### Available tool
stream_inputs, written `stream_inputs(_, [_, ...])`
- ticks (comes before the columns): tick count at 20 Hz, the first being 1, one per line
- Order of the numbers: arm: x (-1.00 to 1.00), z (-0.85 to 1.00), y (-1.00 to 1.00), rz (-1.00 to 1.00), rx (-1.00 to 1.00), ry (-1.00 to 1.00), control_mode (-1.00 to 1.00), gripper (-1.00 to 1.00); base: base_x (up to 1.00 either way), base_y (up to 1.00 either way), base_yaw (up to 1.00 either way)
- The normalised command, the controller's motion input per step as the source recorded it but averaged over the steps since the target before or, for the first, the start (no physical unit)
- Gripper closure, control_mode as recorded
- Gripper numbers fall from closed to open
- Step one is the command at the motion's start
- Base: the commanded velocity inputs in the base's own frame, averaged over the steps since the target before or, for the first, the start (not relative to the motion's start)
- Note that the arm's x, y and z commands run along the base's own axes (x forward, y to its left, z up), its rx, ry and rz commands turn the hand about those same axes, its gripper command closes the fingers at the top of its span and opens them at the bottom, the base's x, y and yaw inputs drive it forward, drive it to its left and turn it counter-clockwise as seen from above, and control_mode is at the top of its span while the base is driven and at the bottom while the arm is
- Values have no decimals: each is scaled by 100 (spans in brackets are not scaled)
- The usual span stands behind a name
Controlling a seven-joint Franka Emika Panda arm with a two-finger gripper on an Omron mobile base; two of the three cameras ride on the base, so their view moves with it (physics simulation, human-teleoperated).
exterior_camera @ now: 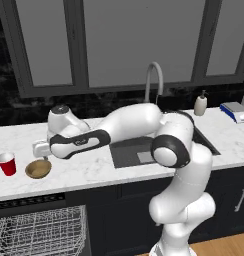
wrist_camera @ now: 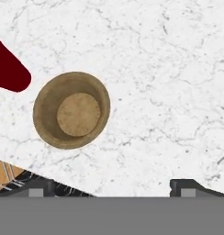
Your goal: Pick up the cup and bowl from the counter, place them in the dishwasher, and close the dishwasher door.
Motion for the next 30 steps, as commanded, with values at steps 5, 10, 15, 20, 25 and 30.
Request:
stream_inputs(5, [1,-25,31,-2,0,0,-100,-100,0,0,0])
stream_inputs(10, [6,-17,1,0,0,3,-100,-100,0,0,0])
stream_inputs(15, [37,-11,-1,0,0,13,-100,-100,0,0,0])
stream_inputs(20, [47,0,0,-1,0,19,-100,-100,0,0,0])
stream_inputs(25, [14,-10,0,0,0,16,-100,-100,0,0,0])
stream_inputs(30, [1,-40,0,0,0,9,-100,-100,0,0,0])
